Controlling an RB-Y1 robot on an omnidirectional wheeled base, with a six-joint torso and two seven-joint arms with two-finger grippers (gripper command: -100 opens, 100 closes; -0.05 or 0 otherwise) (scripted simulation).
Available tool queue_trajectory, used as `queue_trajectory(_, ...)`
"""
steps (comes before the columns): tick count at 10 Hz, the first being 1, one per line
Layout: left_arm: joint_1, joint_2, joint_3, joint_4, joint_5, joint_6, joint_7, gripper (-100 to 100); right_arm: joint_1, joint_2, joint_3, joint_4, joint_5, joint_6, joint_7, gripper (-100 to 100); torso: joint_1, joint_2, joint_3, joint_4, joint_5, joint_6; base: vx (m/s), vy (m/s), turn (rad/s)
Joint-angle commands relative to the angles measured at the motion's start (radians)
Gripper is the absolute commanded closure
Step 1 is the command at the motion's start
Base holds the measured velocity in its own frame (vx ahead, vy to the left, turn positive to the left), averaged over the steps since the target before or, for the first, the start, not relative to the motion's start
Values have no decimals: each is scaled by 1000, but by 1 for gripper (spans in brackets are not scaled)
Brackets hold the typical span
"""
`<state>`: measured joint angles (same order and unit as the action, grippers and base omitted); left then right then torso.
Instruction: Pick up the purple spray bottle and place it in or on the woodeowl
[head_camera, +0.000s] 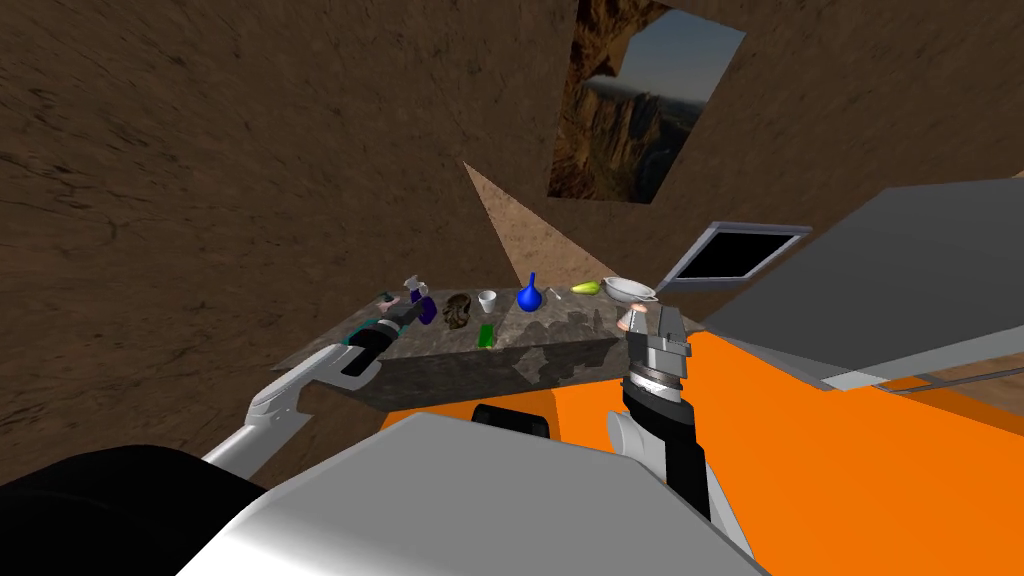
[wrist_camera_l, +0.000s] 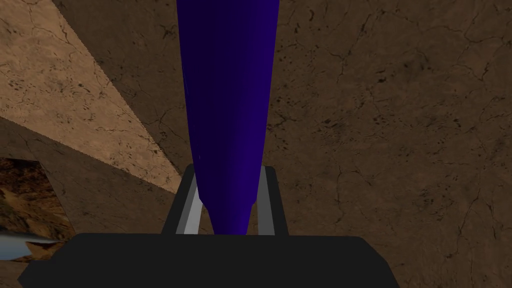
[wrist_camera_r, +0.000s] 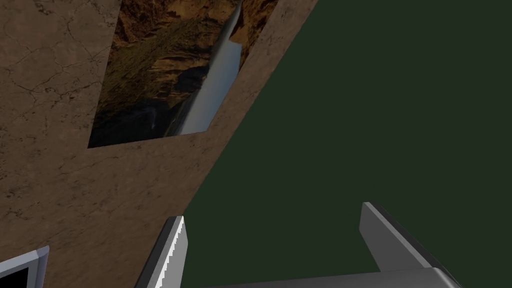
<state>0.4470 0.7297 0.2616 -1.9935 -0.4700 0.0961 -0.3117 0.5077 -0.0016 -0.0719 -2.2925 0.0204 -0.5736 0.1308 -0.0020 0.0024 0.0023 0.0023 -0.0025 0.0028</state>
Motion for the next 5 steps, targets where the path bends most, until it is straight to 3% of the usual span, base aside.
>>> queue_trajectory(1,-30,42,34,-21,22,27,5,100,0,0,0,0,0,0,0,0,0,0,0,0,0,0,-26,-3,-214)
queue_trajectory(4,-42,98,72,-52,56,77,21,100,0,0,0,0,0,0,0,0,-2,0,0,0,-1,1,-18,3,-157)
queue_trajectory(5,-39,133,96,-71,80,116,34,100,0,0,0,0,0,0,0,0,-2,0,0,0,-1,0,-16,1,-255)
